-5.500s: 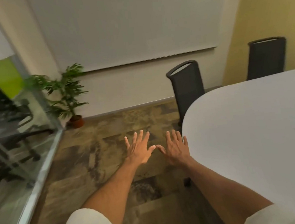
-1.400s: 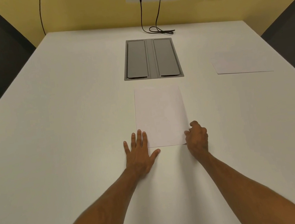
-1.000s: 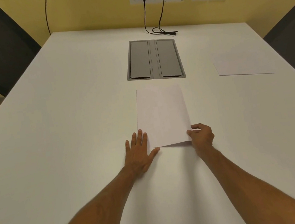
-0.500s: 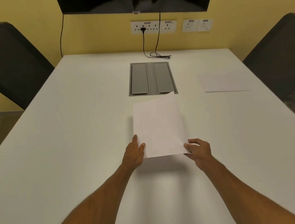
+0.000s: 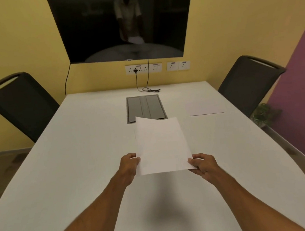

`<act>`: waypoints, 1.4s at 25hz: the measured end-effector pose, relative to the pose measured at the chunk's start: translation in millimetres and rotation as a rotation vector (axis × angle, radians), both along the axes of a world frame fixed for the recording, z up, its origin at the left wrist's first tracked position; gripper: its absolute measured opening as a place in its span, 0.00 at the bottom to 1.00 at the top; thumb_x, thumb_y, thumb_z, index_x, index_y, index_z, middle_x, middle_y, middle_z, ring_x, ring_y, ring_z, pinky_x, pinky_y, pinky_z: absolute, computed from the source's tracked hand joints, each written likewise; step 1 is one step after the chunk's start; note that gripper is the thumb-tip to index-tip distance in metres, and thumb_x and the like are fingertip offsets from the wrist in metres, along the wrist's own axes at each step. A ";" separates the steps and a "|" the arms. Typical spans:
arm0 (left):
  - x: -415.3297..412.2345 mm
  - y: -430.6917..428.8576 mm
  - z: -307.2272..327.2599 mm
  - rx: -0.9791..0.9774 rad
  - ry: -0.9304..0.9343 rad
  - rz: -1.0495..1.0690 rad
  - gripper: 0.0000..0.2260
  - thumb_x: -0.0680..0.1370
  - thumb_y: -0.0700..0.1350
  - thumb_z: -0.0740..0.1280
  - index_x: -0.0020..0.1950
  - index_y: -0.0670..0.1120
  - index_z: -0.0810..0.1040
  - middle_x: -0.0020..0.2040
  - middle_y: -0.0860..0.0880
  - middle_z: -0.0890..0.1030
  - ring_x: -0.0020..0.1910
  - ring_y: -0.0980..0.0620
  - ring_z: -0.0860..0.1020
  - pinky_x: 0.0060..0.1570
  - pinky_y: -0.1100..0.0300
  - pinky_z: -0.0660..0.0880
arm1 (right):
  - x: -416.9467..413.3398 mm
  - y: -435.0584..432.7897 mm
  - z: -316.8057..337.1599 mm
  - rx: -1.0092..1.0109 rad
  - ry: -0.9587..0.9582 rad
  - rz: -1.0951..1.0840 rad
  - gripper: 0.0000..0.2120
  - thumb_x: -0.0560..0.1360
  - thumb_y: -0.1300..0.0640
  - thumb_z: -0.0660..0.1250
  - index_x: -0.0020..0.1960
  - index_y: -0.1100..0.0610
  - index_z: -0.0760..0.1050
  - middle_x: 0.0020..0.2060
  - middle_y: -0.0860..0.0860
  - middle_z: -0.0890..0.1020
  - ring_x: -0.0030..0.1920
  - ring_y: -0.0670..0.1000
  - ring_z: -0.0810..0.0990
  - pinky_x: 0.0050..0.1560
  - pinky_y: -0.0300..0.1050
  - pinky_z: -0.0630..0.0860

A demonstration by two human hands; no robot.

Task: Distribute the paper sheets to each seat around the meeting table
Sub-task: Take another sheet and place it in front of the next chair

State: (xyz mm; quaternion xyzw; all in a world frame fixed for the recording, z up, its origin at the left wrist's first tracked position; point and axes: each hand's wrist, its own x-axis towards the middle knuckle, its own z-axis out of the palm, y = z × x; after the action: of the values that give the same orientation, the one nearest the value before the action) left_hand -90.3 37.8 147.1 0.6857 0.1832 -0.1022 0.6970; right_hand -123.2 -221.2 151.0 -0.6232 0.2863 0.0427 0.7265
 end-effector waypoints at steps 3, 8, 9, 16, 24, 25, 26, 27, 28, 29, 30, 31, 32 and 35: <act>-27.3 -10.6 20.9 -0.049 -0.041 -0.040 0.09 0.78 0.31 0.61 0.55 0.36 0.76 0.43 0.42 0.81 0.38 0.48 0.79 0.36 0.60 0.78 | -34.5 -9.5 19.3 -0.027 0.004 0.027 0.09 0.72 0.71 0.69 0.52 0.70 0.76 0.49 0.62 0.80 0.47 0.58 0.79 0.48 0.52 0.77; -68.2 -37.2 46.3 -0.062 -0.074 -0.161 0.08 0.78 0.31 0.60 0.53 0.37 0.76 0.41 0.44 0.80 0.37 0.48 0.79 0.30 0.64 0.79 | -86.4 -32.6 45.6 -0.127 -0.006 -0.012 0.12 0.72 0.68 0.71 0.55 0.70 0.77 0.43 0.59 0.81 0.42 0.56 0.80 0.37 0.44 0.78; -74.9 -43.8 49.0 -0.060 -0.073 -0.185 0.08 0.78 0.31 0.60 0.53 0.37 0.75 0.41 0.43 0.80 0.37 0.48 0.79 0.31 0.63 0.80 | -96.7 -39.4 50.0 -0.130 -0.012 -0.034 0.12 0.72 0.68 0.71 0.54 0.70 0.77 0.40 0.58 0.82 0.39 0.54 0.80 0.34 0.41 0.78; -122.6 -108.8 58.0 -0.051 -0.047 -0.330 0.08 0.78 0.31 0.61 0.54 0.37 0.77 0.40 0.44 0.80 0.37 0.47 0.79 0.29 0.61 0.78 | -180.8 -102.2 68.0 -0.110 -0.011 -0.141 0.11 0.71 0.71 0.70 0.53 0.67 0.77 0.44 0.59 0.82 0.41 0.54 0.81 0.41 0.47 0.80; -202.8 -202.1 70.3 -0.080 -0.050 -0.411 0.11 0.78 0.30 0.61 0.59 0.30 0.75 0.51 0.38 0.79 0.40 0.44 0.78 0.40 0.53 0.76 | -281.3 -189.6 86.7 -0.086 -0.042 -0.176 0.08 0.71 0.72 0.69 0.50 0.67 0.77 0.52 0.62 0.82 0.45 0.56 0.82 0.44 0.48 0.81; -214.7 -215.3 72.9 -0.081 -0.056 -0.421 0.12 0.78 0.30 0.61 0.60 0.29 0.74 0.53 0.36 0.79 0.42 0.43 0.79 0.43 0.52 0.76 | -295.4 -202.1 90.0 -0.090 -0.036 -0.176 0.07 0.71 0.71 0.69 0.49 0.67 0.77 0.52 0.62 0.82 0.44 0.56 0.83 0.41 0.47 0.81; -228.3 -231.4 76.0 -0.076 -0.061 -0.429 0.12 0.78 0.30 0.61 0.60 0.29 0.74 0.54 0.35 0.79 0.44 0.42 0.79 0.45 0.50 0.76 | -311.6 -217.4 93.3 -0.098 -0.030 -0.180 0.08 0.71 0.71 0.69 0.51 0.67 0.77 0.53 0.62 0.81 0.46 0.57 0.83 0.41 0.47 0.81; -240.9 -246.4 78.7 -0.070 -0.064 -0.431 0.13 0.78 0.30 0.61 0.61 0.29 0.74 0.55 0.35 0.78 0.45 0.41 0.79 0.46 0.49 0.76 | -325.9 -231.6 96.2 -0.109 -0.023 -0.182 0.11 0.71 0.70 0.70 0.53 0.68 0.77 0.54 0.62 0.81 0.49 0.58 0.82 0.43 0.49 0.81; -253.1 -260.9 82.2 -0.062 -0.070 -0.432 0.13 0.77 0.30 0.61 0.61 0.29 0.74 0.55 0.35 0.78 0.44 0.42 0.79 0.44 0.50 0.77 | -339.1 -245.4 99.5 -0.117 -0.018 -0.182 0.13 0.71 0.70 0.70 0.56 0.69 0.76 0.55 0.62 0.81 0.52 0.59 0.82 0.46 0.51 0.81; -265.9 -276.2 85.5 -0.057 -0.077 -0.430 0.13 0.77 0.30 0.61 0.61 0.29 0.74 0.54 0.36 0.78 0.41 0.43 0.79 0.39 0.51 0.78 | -353.4 -259.0 103.0 -0.124 -0.019 -0.179 0.14 0.72 0.70 0.70 0.57 0.69 0.76 0.55 0.62 0.81 0.53 0.60 0.82 0.47 0.52 0.81; -277.0 -290.5 89.1 -0.053 -0.087 -0.427 0.13 0.77 0.30 0.61 0.60 0.29 0.74 0.52 0.37 0.78 0.38 0.45 0.78 0.33 0.54 0.78 | -365.9 -271.6 106.8 -0.131 -0.024 -0.177 0.15 0.72 0.70 0.69 0.57 0.69 0.75 0.56 0.62 0.81 0.53 0.60 0.82 0.48 0.52 0.81; -288.7 -306.6 92.2 -0.052 -0.097 -0.428 0.13 0.77 0.30 0.62 0.60 0.29 0.74 0.51 0.38 0.78 0.37 0.46 0.78 0.28 0.57 0.78 | -379.6 -285.8 110.5 -0.140 -0.032 -0.179 0.14 0.72 0.70 0.69 0.57 0.69 0.75 0.56 0.62 0.81 0.53 0.60 0.82 0.49 0.53 0.81; -297.8 -320.7 95.0 -0.053 -0.104 -0.428 0.12 0.77 0.30 0.62 0.60 0.29 0.74 0.51 0.38 0.78 0.36 0.47 0.78 0.28 0.58 0.78 | -390.9 -298.5 114.2 -0.148 -0.043 -0.180 0.13 0.72 0.70 0.69 0.56 0.69 0.76 0.56 0.62 0.81 0.53 0.60 0.82 0.51 0.54 0.81; -316.9 -357.8 101.0 -0.049 -0.109 -0.433 0.13 0.77 0.30 0.62 0.60 0.29 0.74 0.55 0.36 0.78 0.43 0.42 0.79 0.43 0.52 0.77 | -419.0 -331.3 126.0 -0.175 -0.068 -0.192 0.06 0.73 0.69 0.68 0.50 0.66 0.77 0.56 0.62 0.81 0.56 0.60 0.81 0.49 0.51 0.81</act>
State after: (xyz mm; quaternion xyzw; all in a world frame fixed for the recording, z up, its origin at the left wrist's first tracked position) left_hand -407.2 -320.0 248.1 0.6965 -0.0089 -0.2167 0.6840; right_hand -542.3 -552.6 277.0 -0.6551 0.3223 -0.0734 0.6794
